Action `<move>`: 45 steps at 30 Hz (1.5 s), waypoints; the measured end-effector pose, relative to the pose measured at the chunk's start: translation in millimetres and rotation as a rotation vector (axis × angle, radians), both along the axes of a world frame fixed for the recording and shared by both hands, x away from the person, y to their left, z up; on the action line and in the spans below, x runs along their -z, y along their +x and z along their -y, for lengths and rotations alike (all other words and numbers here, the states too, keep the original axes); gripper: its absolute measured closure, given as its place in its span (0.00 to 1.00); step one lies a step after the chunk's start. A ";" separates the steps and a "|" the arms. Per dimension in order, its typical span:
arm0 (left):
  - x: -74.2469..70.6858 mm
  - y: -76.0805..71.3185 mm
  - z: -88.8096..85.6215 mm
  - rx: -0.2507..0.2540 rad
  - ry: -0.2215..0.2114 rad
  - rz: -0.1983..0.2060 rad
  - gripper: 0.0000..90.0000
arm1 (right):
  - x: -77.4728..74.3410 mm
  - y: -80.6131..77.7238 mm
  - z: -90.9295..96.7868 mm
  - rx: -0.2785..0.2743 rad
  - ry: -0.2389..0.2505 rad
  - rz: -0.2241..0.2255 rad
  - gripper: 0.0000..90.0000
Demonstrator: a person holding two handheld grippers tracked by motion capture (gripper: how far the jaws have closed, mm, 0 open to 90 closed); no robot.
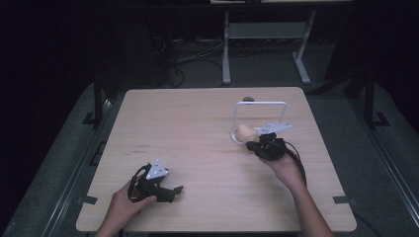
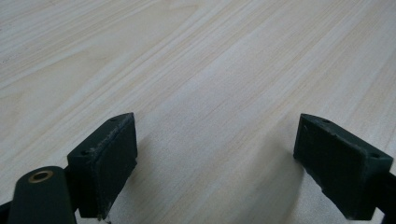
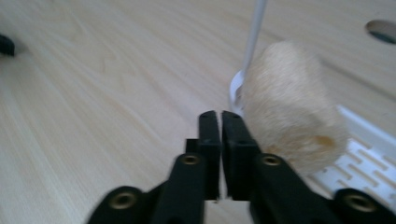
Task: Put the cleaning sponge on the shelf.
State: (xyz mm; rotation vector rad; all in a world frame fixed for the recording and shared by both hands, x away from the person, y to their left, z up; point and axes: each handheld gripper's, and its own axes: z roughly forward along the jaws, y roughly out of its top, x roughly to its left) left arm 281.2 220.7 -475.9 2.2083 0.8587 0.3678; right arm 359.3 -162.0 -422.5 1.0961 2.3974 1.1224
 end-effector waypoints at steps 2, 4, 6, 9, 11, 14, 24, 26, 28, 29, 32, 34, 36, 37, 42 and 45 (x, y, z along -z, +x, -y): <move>0.0 0.0 0.0 0.000 0.000 0.000 0.14 | 6.5 0.3 -4.5 -0.018 -0.021 -0.017 1.00; 0.0 0.0 0.0 0.000 -0.001 0.000 0.14 | 12.5 1.5 -8.1 -0.030 -0.038 -0.029 1.00; 0.0 0.0 0.0 0.000 0.000 0.000 0.14 | 16.8 2.7 -9.9 -0.030 -0.044 -0.037 1.00; 0.0 0.0 0.0 0.000 -0.001 0.000 0.14 | 24.4 5.9 -11.0 -0.021 -0.058 -0.053 1.00; 0.0 0.0 0.0 0.000 0.000 0.000 0.14 | 30.3 9.6 -10.5 -0.008 -0.067 -0.058 1.00; 0.0 0.0 0.0 0.000 0.000 0.000 0.14 | 37.6 14.6 -7.6 0.025 -0.073 -0.063 1.00; 0.0 0.0 0.0 0.000 0.000 0.000 0.14 | 38.3 20.6 11.9 0.082 -0.071 -0.041 1.00; -0.1 0.0 -0.1 0.000 0.001 0.000 0.14 | 38.0 21.7 17.1 0.099 -0.060 -0.036 1.00; 0.0 0.0 0.0 0.000 0.000 0.000 0.14 | 37.9 22.6 21.2 0.110 -0.058 -0.036 1.00; 0.0 0.0 0.0 0.000 0.000 0.000 0.14 | 37.9 22.9 22.9 0.119 -0.057 -0.038 1.00; -0.1 0.0 -0.1 0.000 0.002 0.000 0.14 | 38.7 24.4 28.1 0.136 -0.057 -0.035 1.00; -0.1 0.2 -0.1 0.001 0.002 0.002 0.14 | 39.0 25.0 30.9 0.140 -0.058 -0.036 1.00; -0.1 0.2 -0.2 0.001 0.002 0.002 0.14 | 39.3 25.4 33.0 0.155 -0.056 -0.035 1.00; -0.1 0.2 -0.2 0.001 0.002 0.002 0.14 | 39.2 25.6 34.3 0.161 -0.057 -0.036 1.00; -0.1 0.2 -0.2 0.001 0.002 0.002 0.14 | 40.8 27.6 40.1 0.186 -0.062 -0.034 1.00; 0.0 0.1 -0.3 0.001 0.001 0.003 0.14 | 41.2 28.0 42.9 0.199 -0.067 -0.032 1.00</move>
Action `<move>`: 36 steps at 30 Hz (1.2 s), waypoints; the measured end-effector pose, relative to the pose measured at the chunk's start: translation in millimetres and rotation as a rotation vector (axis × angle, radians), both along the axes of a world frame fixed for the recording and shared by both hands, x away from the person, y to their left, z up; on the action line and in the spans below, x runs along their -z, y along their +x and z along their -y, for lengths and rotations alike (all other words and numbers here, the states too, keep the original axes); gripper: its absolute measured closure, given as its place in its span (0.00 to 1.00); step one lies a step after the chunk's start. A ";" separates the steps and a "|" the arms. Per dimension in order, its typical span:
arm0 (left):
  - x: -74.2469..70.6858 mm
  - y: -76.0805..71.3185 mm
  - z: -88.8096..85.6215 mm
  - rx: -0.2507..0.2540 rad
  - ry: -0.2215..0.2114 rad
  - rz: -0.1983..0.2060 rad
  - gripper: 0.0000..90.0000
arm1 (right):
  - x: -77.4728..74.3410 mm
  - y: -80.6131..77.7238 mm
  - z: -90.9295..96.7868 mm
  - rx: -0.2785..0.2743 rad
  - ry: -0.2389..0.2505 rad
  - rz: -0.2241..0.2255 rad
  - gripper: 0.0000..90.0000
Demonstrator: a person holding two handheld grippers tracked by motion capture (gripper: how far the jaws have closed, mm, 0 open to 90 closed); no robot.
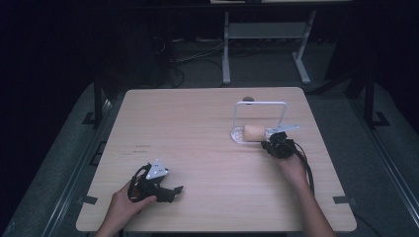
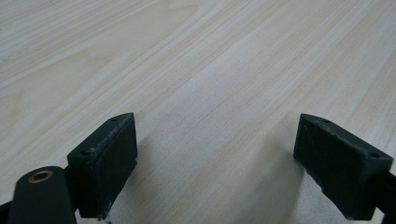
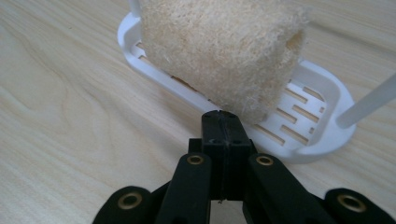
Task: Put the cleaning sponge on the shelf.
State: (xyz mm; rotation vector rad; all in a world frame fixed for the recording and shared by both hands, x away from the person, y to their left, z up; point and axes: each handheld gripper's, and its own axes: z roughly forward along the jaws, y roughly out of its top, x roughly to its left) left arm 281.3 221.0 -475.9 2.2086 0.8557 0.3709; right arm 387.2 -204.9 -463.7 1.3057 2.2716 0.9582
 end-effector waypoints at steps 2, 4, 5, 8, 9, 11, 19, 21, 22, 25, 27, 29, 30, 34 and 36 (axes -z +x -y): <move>0.0 -0.1 -0.1 0.000 0.000 0.000 0.14 | -0.6 -0.7 1.6 0.005 -0.002 0.002 1.00; -0.1 -0.2 -0.3 0.001 0.001 0.000 0.14 | -1.7 -2.0 2.5 -0.003 -0.002 0.004 1.00; 0.0 -0.4 -0.2 0.000 -0.001 -0.002 0.14 | -2.2 -3.3 2.5 -0.006 -0.001 0.002 1.00; 0.0 -0.5 -0.3 0.000 -0.002 -0.004 0.14 | -4.2 -8.5 2.1 -0.021 -0.003 0.006 0.96; 0.0 -0.6 -0.4 0.001 -0.002 -0.003 0.14 | -5.0 -10.0 2.3 -0.028 -0.003 0.005 0.94; -0.1 -0.6 -0.9 0.005 0.001 -0.002 0.14 | -6.5 -13.2 2.6 -0.032 -0.009 0.011 0.91; -0.2 -0.7 -1.0 0.005 0.001 -0.002 0.14 | -13.4 -31.1 4.5 -0.050 0.002 0.010 0.65; -0.2 -0.7 -1.0 0.005 0.000 -0.002 0.14 | -14.1 -37.0 5.4 -0.048 0.003 0.015 0.60; -0.2 -0.7 -1.0 0.005 0.001 -0.003 0.14 | -14.3 -39.4 6.6 -0.049 0.005 0.018 0.57; -0.2 -0.7 -1.0 0.005 0.001 -0.003 0.14 | -15.0 -47.9 9.1 -0.037 0.023 0.022 0.47; -0.2 -0.7 -1.0 0.005 0.001 -0.002 0.14 | -15.7 -53.4 11.0 -0.037 0.021 0.032 0.43; -0.2 -0.7 -1.1 0.006 0.001 -0.002 0.14 | -16.6 -58.5 13.5 -0.034 0.026 0.042 0.39; -0.2 -0.7 -1.1 0.006 0.001 -0.002 0.14 | -17.1 -61.1 14.7 -0.035 0.028 0.044 0.39; -0.1 -1.2 -1.1 0.004 -0.002 -0.005 0.14 | -17.3 -72.6 18.3 -0.037 0.032 0.052 0.35; -0.1 -1.2 -1.2 0.005 -0.002 -0.005 0.14 | -16.4 -77.8 20.2 -0.038 0.033 0.053 0.32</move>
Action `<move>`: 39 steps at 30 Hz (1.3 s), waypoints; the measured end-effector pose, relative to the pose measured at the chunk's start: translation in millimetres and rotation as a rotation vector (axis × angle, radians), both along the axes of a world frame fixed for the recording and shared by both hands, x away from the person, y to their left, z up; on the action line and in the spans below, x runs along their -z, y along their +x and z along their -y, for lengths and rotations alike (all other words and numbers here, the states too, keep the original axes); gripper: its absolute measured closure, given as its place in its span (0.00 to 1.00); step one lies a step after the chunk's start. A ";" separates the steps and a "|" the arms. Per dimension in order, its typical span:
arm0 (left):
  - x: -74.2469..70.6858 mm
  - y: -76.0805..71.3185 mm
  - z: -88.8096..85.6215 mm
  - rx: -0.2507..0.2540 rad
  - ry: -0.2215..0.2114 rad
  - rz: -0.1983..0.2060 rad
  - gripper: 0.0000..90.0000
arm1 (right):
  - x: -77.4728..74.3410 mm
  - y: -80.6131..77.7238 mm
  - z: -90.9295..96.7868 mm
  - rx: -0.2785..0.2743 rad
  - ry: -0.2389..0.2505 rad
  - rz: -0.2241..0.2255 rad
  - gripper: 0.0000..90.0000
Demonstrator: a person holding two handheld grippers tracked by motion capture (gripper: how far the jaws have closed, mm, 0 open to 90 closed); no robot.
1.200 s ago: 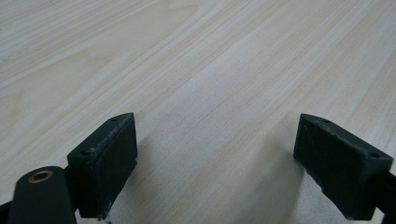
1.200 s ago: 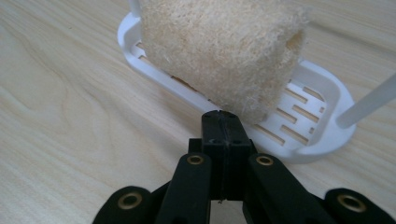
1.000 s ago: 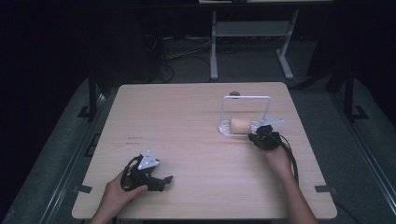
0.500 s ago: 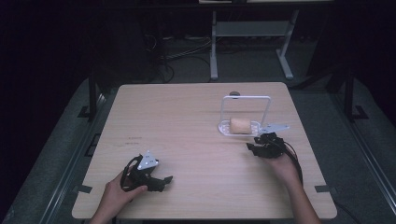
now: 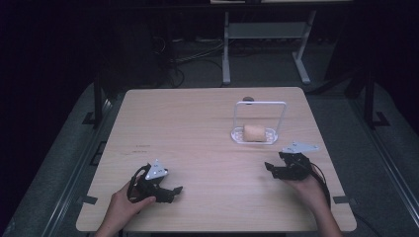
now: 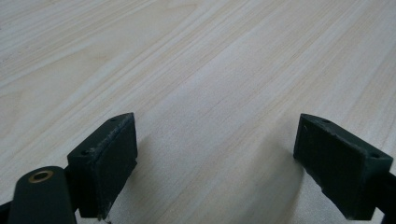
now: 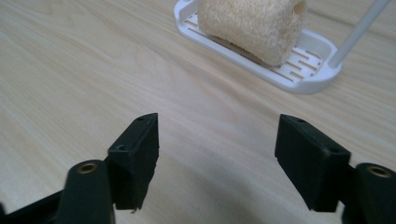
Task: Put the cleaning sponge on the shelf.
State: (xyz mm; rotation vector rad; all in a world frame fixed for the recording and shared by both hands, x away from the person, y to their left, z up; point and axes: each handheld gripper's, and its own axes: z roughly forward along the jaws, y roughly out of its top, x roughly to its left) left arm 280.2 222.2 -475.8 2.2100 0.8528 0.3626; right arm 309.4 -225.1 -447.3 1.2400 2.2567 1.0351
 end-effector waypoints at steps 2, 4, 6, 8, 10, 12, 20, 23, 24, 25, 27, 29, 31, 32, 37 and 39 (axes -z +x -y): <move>0.0 0.0 0.0 0.000 0.000 0.000 0.14 | 0.8 -5.2 1.3 0.005 0.000 0.003 0.30; 0.0 0.0 0.0 0.000 0.000 0.000 0.14 | 1.8 -9.6 2.5 0.013 -0.009 0.005 0.26; 0.0 0.0 0.0 0.000 0.000 0.000 0.14 | 3.3 -13.7 4.2 0.023 0.000 0.000 0.21; 0.0 0.0 0.0 0.000 0.000 0.000 0.14 | 5.2 -18.4 6.4 0.028 0.013 -0.008 0.19; 0.0 0.0 0.0 0.000 0.000 0.000 0.14 | 6.9 -22.2 8.1 0.036 0.018 -0.008 0.16; 0.0 0.0 0.0 0.000 0.000 0.000 0.14 | 8.9 -26.2 9.8 0.044 0.011 -0.005 0.16; 0.0 0.2 -0.1 0.001 0.002 0.003 0.14 | 23.7 -40.9 15.3 0.047 -0.004 -0.007 0.12; -0.1 0.2 -0.2 0.002 0.002 0.001 0.14 | 29.5 -44.7 17.4 0.051 -0.002 -0.009 0.11; -0.1 0.2 -0.2 0.002 0.002 0.002 0.14 | 31.0 -45.7 18.0 0.050 -0.003 -0.007 0.11; -0.1 0.2 -0.2 0.002 0.002 0.001 0.14 | 32.0 -46.7 18.0 0.051 -0.001 -0.012 0.11; -0.2 0.2 -0.2 0.002 0.003 0.001 0.14 | 33.9 -46.8 17.2 0.051 -0.022 -0.019 0.11; -0.2 0.1 -0.3 0.003 0.002 0.001 0.14 | 34.5 -46.3 16.1 0.043 -0.033 -0.027 0.11; -0.2 0.1 -0.5 0.004 0.004 0.001 0.14 | 34.6 -46.0 16.1 0.034 -0.032 -0.032 0.11; -0.2 0.1 -0.5 0.004 0.004 0.001 0.14 | 34.8 -45.3 16.5 0.033 -0.027 -0.038 0.11; -0.2 0.1 -0.5 0.005 0.004 0.001 0.14 | 34.8 -45.3 16.4 0.031 -0.027 -0.038 0.11; -0.3 0.1 -0.5 0.004 0.005 0.001 0.14 | 34.8 -45.3 16.4 0.032 -0.026 -0.038 0.11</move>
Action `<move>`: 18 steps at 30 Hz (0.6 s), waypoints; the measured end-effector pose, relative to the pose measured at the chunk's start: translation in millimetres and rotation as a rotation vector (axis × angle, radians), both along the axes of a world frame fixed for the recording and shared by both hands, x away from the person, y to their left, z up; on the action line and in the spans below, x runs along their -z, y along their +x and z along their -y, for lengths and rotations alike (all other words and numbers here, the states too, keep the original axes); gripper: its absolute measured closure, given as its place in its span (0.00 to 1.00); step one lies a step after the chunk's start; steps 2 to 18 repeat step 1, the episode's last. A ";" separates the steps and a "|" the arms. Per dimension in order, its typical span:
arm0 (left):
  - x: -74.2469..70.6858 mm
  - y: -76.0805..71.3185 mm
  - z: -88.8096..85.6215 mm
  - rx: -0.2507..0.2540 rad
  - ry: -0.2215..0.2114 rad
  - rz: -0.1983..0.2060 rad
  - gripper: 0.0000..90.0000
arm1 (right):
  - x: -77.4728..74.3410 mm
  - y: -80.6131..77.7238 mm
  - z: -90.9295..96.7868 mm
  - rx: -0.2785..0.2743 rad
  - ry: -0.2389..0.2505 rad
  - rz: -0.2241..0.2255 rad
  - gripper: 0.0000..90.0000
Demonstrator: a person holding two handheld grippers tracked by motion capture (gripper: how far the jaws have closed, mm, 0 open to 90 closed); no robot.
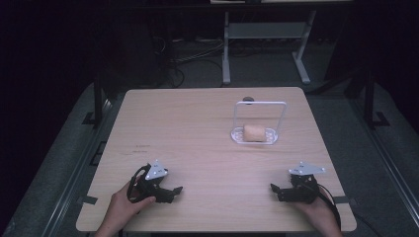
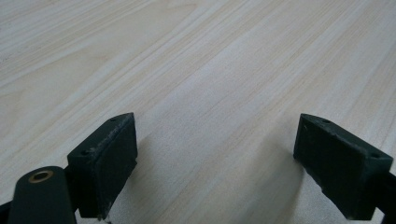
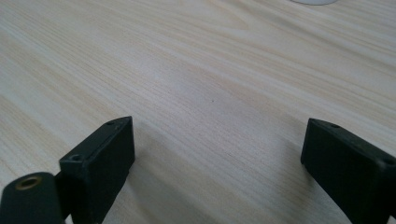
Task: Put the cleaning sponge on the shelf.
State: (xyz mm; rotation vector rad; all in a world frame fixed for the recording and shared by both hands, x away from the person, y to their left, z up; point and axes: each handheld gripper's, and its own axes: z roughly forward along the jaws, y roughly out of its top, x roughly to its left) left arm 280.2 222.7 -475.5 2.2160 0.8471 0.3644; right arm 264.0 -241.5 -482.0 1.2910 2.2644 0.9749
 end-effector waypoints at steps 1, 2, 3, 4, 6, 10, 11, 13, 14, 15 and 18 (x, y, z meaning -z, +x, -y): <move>0.0 0.0 0.0 0.000 0.000 0.000 0.14 | -0.1 0.0 -0.1 0.001 0.000 -0.001 0.11; 0.0 0.0 0.0 0.000 0.000 0.000 0.14 | -0.1 0.0 -0.1 0.001 0.000 -0.001 0.11; 0.0 0.0 0.0 0.000 0.000 0.000 0.14 | -0.1 0.0 -0.1 0.001 0.000 -0.001 0.11; 0.0 0.0 0.0 0.000 0.000 0.000 0.14 | -0.1 0.0 -0.1 0.001 0.000 -0.001 0.11; 0.0 0.0 0.0 0.000 0.000 0.000 0.14 | -0.1 0.0 -0.1 0.001 0.000 -0.001 0.11; 0.0 0.0 0.0 0.000 0.000 0.000 0.14 | -0.1 0.0 -0.1 0.001 0.000 -0.001 0.11; 0.0 0.0 0.0 0.000 0.000 0.000 0.14 | -0.1 0.0 -0.1 0.001 0.000 -0.001 0.11; 0.0 0.0 0.0 0.000 0.000 0.000 0.14 | -0.1 0.0 -0.1 0.001 0.000 -0.001 0.11; 0.0 0.0 0.0 0.000 0.000 0.000 0.14 | -0.1 0.0 -0.1 0.001 0.000 -0.001 0.11; 0.0 0.0 0.0 0.000 0.000 0.000 0.14 | -0.1 0.0 -0.1 0.001 0.000 -0.001 0.11; 0.0 0.0 0.0 0.000 0.000 0.000 0.14 | -0.1 0.0 -0.1 0.001 0.000 -0.001 0.11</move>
